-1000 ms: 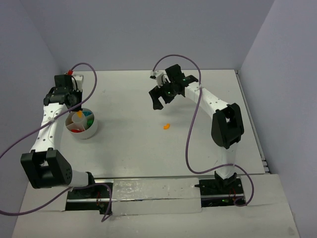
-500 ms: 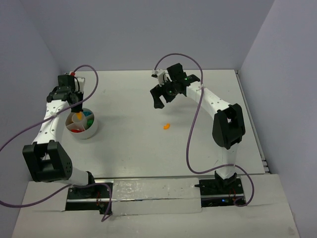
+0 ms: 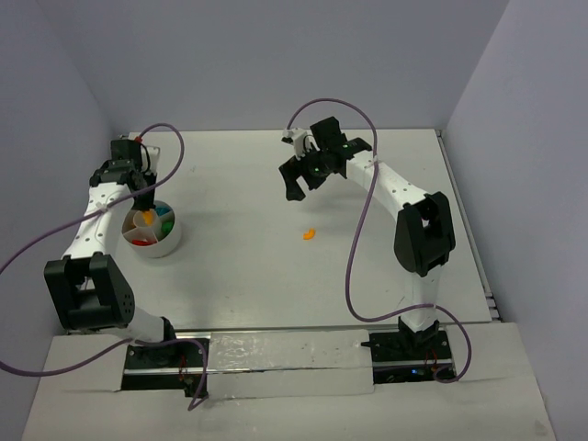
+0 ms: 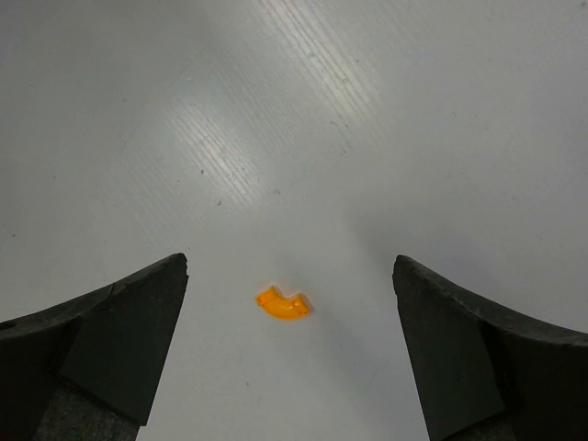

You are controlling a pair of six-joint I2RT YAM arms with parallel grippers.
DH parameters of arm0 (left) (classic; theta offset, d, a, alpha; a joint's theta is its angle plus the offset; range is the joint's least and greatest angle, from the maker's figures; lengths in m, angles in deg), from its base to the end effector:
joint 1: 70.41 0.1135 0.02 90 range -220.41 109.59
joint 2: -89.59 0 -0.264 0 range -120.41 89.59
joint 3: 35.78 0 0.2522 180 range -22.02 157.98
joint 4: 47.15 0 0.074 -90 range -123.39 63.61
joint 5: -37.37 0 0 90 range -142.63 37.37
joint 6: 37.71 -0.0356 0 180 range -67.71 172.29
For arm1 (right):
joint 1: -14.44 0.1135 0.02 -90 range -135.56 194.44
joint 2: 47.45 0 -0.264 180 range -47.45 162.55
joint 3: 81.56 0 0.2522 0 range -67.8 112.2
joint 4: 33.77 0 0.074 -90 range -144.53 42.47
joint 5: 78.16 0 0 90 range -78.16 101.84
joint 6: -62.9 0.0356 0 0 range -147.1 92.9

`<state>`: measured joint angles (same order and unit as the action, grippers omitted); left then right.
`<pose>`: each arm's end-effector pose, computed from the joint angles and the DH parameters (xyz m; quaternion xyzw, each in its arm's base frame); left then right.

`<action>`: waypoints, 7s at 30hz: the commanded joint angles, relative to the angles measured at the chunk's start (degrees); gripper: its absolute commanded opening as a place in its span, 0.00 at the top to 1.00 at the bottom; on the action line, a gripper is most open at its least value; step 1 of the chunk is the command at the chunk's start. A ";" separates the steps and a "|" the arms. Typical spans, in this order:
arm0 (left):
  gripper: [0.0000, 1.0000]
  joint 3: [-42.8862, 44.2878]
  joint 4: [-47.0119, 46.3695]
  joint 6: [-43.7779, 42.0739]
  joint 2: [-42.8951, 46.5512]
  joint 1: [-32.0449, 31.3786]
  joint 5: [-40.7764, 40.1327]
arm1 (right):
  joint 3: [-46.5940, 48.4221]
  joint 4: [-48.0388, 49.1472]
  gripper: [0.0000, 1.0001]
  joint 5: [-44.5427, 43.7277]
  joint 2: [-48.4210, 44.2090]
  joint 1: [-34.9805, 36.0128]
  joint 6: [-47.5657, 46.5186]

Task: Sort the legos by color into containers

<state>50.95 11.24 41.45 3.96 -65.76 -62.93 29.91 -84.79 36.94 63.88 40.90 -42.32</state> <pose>0.3094 0.0316 0.2898 0.0264 0.9556 0.1231 0.2663 0.3829 0.2075 0.2776 -0.3952 0.8337 0.2358 0.3052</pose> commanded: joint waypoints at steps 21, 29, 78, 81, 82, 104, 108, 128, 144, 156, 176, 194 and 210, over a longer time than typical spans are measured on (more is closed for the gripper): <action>0.42 12.72 -2.51 -0.26 5.12 0.89 13.75 | -2.32 -2.23 0.06 -1.11 -3.64 -1.13 -5.76; 0.40 14.83 0.26 -1.28 5.91 0.80 24.37 | -10.52 -9.94 0.15 -1.02 -5.33 -1.59 -23.54; 0.36 14.71 4.52 -0.02 3.98 0.80 29.73 | -10.23 -18.36 0.37 -1.32 7.76 4.23 -70.46; 0.36 14.57 4.42 0.12 3.89 0.81 29.90 | -9.48 -18.03 0.37 -0.76 7.76 3.95 -69.77; 0.36 14.68 4.31 0.17 3.84 0.86 29.91 | -9.47 -17.98 0.38 -0.76 7.76 3.95 -69.72; 0.36 15.00 4.08 0.12 3.46 0.88 29.48 | -11.05 -13.37 0.22 0.44 5.06 1.02 -54.31; 0.36 15.33 4.12 0.00 2.81 0.86 29.64 | -11.84 -13.14 0.24 -0.40 4.78 -0.71 -52.24; 0.36 15.03 3.89 0.13 2.82 0.80 29.56 | -20.13 -6.58 0.40 -2.23 1.36 0.77 -46.09; 0.34 14.70 2.26 4.02 2.53 0.80 31.35 | -21.86 -3.83 0.92 -1.73 -0.45 0.96 -45.12; 0.33 6.58 -1.70 15.60 5.77 0.80 52.11 | -6.12 -5.06 1.00 11.06 -4.69 3.57 -34.22; 0.36 3.85 -8.74 28.81 1.53 -7.01 61.65 | 11.51 2.66 1.00 11.85 -0.51 15.57 -19.38; 0.54 6.57 -7.89 27.45 -2.52 -11.33 63.70 | 12.68 4.57 1.00 7.84 -0.94 18.99 -18.07; 1.00 5.34 -6.39 24.74 0.73 -6.75 62.88 | 6.44 9.31 0.05 1.18 -4.19 17.92 -15.54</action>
<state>54.95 4.89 68.67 2.02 -76.02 -0.07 39.25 -80.48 40.56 63.31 59.56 -59.24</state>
